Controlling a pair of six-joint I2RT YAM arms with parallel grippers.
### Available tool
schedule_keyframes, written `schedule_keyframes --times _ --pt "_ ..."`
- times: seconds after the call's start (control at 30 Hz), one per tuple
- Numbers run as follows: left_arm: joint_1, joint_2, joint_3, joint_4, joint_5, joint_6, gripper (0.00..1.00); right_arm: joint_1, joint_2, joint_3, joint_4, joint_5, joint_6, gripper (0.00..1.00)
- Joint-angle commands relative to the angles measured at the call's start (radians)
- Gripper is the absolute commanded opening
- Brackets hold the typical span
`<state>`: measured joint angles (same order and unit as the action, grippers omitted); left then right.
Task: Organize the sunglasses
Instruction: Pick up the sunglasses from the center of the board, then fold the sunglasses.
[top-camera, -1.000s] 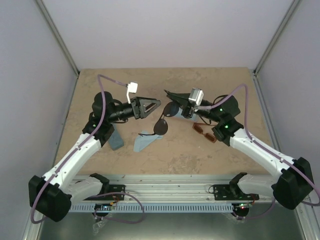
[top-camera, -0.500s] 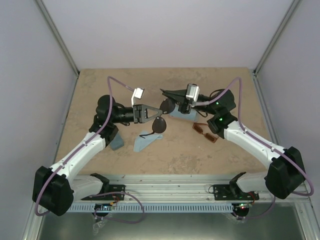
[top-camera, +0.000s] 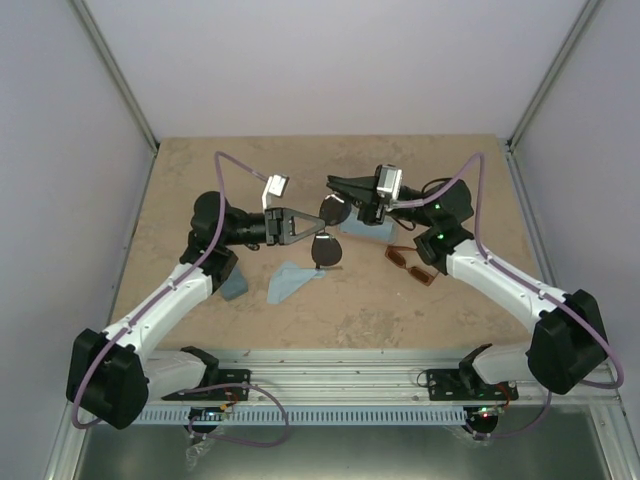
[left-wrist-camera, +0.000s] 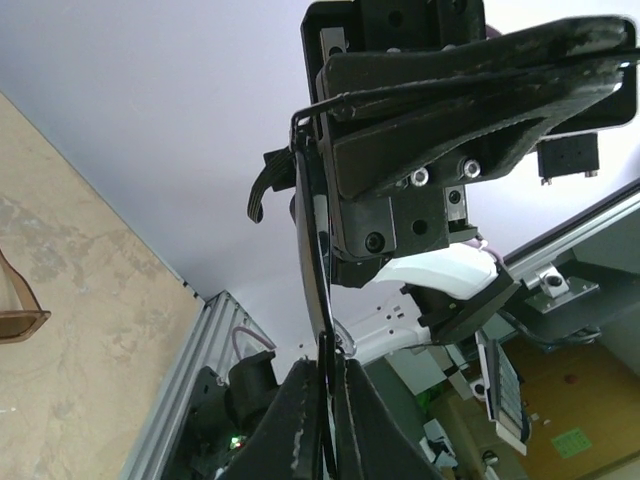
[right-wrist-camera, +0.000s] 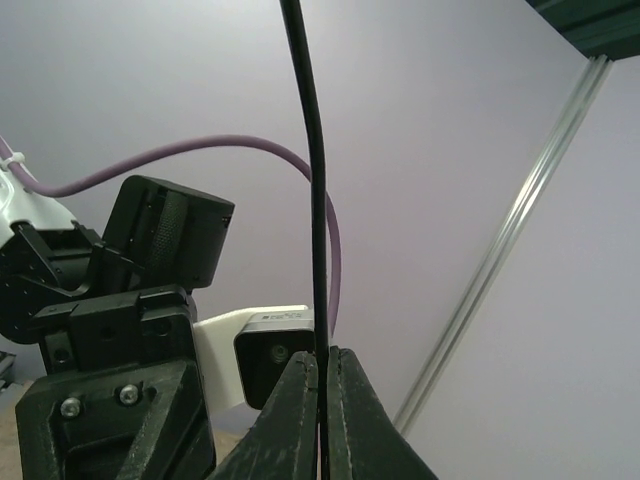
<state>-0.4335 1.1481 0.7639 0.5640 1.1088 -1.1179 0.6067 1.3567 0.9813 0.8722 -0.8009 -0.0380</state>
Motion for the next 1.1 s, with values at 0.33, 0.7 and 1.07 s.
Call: schedule_keyframes --times 0.33,0.7,1.07 --pt "0.002 -0.022 0.058 -0.110 -0.190 0.153 0.00 -0.005 -0.185 -0.081 -0.225 0.238 -0.012 0.69" --pt "0.002 -0.020 0.099 -0.222 -0.553 0.150 0.00 -0.005 -0.377 -0.152 -0.629 0.445 0.202 0.68" --pt "0.002 -0.058 0.083 -0.241 -0.769 0.059 0.00 -0.003 -0.483 -0.302 -0.634 0.298 0.222 0.48"
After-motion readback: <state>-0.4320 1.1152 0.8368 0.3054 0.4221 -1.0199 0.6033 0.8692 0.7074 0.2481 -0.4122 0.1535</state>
